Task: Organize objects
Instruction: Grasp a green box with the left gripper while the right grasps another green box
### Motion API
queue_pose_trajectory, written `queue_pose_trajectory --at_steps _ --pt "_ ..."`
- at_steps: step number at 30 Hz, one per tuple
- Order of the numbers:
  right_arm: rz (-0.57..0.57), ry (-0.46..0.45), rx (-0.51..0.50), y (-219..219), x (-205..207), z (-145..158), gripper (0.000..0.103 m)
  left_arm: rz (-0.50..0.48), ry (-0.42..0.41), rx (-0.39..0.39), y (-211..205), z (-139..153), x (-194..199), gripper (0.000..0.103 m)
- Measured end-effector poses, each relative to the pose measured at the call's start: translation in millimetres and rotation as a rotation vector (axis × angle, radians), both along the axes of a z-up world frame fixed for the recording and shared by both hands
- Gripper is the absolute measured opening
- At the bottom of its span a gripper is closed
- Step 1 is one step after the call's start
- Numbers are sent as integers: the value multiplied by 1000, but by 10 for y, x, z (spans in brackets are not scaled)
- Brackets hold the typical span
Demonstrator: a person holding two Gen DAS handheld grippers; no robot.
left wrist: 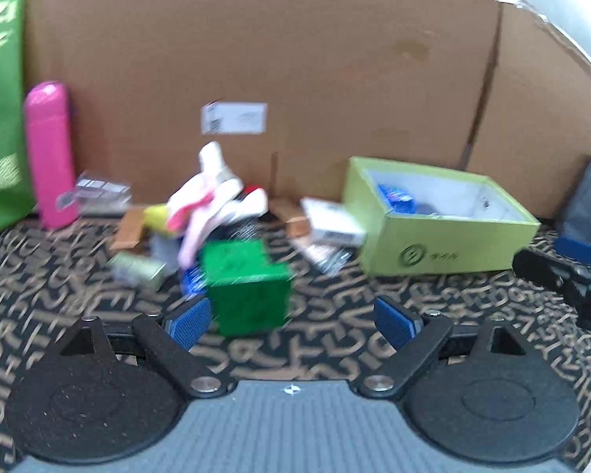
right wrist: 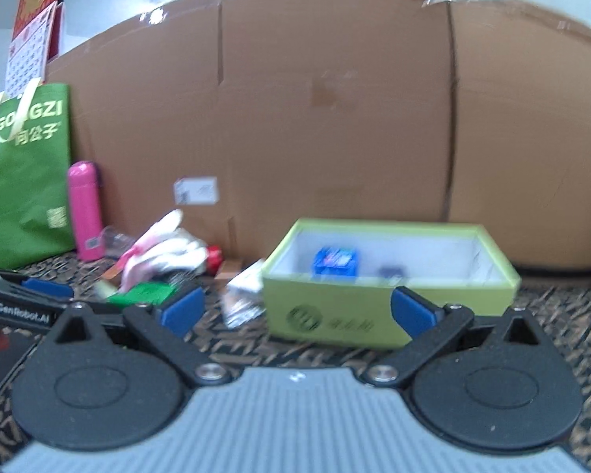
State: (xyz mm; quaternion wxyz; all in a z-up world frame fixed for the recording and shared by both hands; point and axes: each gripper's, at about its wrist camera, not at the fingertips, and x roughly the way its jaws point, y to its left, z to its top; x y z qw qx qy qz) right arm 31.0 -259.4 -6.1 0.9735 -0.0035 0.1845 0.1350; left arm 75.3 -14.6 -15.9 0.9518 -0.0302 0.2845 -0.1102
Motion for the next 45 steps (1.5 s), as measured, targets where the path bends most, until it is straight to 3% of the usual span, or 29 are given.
queue_pose_trajectory --at_steps 4,9,14,15,16,17,20,26,32,39,40,42,45 --pt "7 80 26 105 -23 -265 103 41 39 -1 149 -192 11 93" --pt "-9 171 38 190 -37 -527 103 85 80 -57 165 -316 330 93" --pt "-41 192 62 185 -59 -585 103 116 74 0 -22 -440 688 93" --pt "-45 195 59 185 -52 -587 103 112 74 13 -35 -470 736 90" --pt "-49 198 50 193 -38 -592 103 103 74 18 -24 -499 767 72" --pt "-50 200 39 205 -22 -597 103 84 77 -2 15 -520 771 66" --pt "-32 194 18 255 28 -596 103 47 88 -50 188 -494 652 65" --pt "77 201 -24 649 322 -674 103 11 121 -73 589 -473 289 65" --pt "201 176 -72 1245 746 -708 99 46 128 -100 878 -417 130 66" --pt "252 189 -20 1768 1204 -696 96 83 135 -141 1139 -454 102 69" --pt "253 202 -13 1822 1270 -721 94 82 138 -149 1153 -459 101 70" --pt "250 221 -25 1881 1359 -790 70 72 139 -160 1160 -465 98 71" --pt "235 240 -10 1770 1316 -820 66 12 129 -155 1110 -474 61 68"
